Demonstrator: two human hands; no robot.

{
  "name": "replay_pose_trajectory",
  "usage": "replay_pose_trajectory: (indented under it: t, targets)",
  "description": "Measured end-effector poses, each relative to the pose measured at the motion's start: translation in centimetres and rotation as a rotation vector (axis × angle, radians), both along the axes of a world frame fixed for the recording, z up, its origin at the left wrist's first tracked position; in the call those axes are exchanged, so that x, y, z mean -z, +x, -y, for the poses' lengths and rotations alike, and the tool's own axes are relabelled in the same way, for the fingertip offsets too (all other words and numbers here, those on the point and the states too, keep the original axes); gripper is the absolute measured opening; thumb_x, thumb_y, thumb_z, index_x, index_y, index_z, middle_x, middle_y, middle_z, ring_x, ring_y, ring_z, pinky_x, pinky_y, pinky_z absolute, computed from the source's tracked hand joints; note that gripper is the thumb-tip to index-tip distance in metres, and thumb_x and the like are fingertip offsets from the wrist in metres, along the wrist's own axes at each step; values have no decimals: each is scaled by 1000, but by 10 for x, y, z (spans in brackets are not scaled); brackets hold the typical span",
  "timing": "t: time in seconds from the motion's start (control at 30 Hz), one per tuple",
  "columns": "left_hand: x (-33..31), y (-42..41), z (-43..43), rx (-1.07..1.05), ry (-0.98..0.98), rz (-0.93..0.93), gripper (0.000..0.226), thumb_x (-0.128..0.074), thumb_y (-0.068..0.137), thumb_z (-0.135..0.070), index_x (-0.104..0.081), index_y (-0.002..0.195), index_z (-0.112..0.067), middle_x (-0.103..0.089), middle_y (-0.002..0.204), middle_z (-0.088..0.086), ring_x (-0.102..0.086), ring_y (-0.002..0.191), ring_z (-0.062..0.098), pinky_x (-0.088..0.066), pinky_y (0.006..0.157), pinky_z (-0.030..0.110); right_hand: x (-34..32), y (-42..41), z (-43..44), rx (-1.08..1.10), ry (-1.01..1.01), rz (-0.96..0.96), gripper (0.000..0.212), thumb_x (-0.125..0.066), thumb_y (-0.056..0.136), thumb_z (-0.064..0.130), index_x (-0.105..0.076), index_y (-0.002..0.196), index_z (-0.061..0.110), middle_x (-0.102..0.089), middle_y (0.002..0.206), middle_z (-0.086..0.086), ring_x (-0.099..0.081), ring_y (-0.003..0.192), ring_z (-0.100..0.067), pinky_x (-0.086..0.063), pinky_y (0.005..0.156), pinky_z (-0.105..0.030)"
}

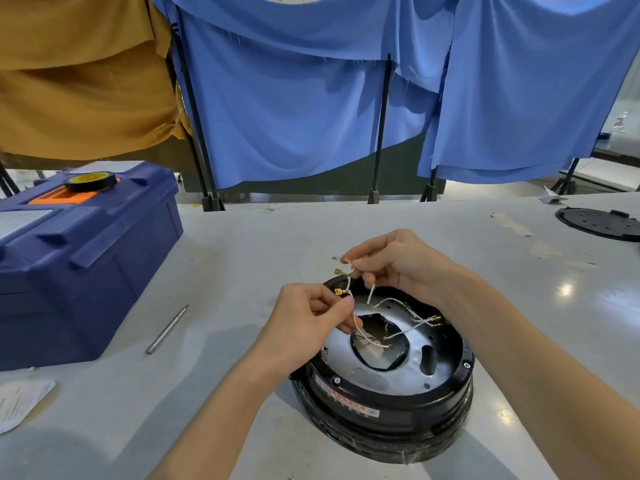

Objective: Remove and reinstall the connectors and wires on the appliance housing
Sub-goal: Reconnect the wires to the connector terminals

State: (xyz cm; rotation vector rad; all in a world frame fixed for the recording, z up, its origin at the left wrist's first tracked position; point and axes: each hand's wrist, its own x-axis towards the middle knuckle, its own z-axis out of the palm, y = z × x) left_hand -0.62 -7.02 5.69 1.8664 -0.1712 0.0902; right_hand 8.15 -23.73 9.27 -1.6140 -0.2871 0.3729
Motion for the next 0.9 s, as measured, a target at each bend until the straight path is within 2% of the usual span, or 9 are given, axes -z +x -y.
replay_pose_trajectory:
  t: [0.1,0.23,0.3,0.37,0.43,0.5,0.6,0.7,0.9]
  targets:
    - [5,-6,0,-23,54,-39,20,-73,83,-31,-75,67,-19,-75,83,-8,-69,85,16,-52,79,34,9,-1,-4,-57,-28,-63,18,-59,82,-15,-72,90,-4,-69,68,-16,-55,45,-13,-52,51,-22]
    - [6,-9,-11,19,287,-54,16,-84,59,-50,-76,65,-38,-63,96,-21,-54,106,10,-40,94,33,21,-2,-8,-108,-121,-83,18,-63,78,-17,-73,83,-3,-67,61,-15,-51,40,-14,-45,44,-21]
    - [0,-8,-21,44,257,-71,18,-89,53,-41,-77,63,-33,-65,89,-18,-59,96,6,-42,89,26,24,-2,-8,-163,-183,-55,16,-65,77,-15,-74,80,-1,-67,63,-16,-50,40,-15,-41,42,-20]
    - [-5,-7,-33,17,184,-79,20,-92,49,-34,-76,60,-25,-69,81,-10,-63,78,5,-45,73,16,25,-3,-9,-227,-262,-33,16,-65,78,-14,-73,79,0,-68,64,-16,-50,41,-14,-38,41,-19]
    - [-5,-5,-41,-39,109,-78,26,-91,47,-35,-77,64,-20,-71,74,4,-61,67,10,-45,63,16,27,-4,-13,-263,-349,-13,14,-65,79,-13,-72,82,-1,-69,64,-16,-52,40,-14,-36,40,-19]
    - [2,-1,-43,-173,54,-60,28,-88,52,-37,-77,71,-19,-71,73,11,-61,65,12,-48,66,22,31,-4,-18,-261,-435,8,11,-65,80,-12,-71,83,-3,-70,64,-16,-52,40,-14,-35,41,-20]
    - [16,5,-39,-403,120,-51,21,-82,70,-41,-77,75,-21,-72,69,-4,-68,71,10,-49,66,20,36,-5,-25,-238,-532,42,10,-64,81,-11,-69,80,-2,-70,64,-16,-53,39,-14,-33,43,-22]
    - [24,4,-32,-458,189,-72,24,-79,69,-51,-78,68,-27,-71,63,-13,-66,67,-2,-47,61,17,38,-3,-29,-237,-576,78,8,-66,81,-8,-68,80,0,-72,65,-13,-57,42,-13,-37,44,-22]
    - [27,7,-26,-548,204,-25,22,-83,65,-44,-74,55,-27,-64,47,-3,-61,58,17,-41,54,25,40,3,-34,-236,-568,69,17,-63,80,-15,-68,74,0,-69,65,-18,-66,51,-20,-54,54,-24]
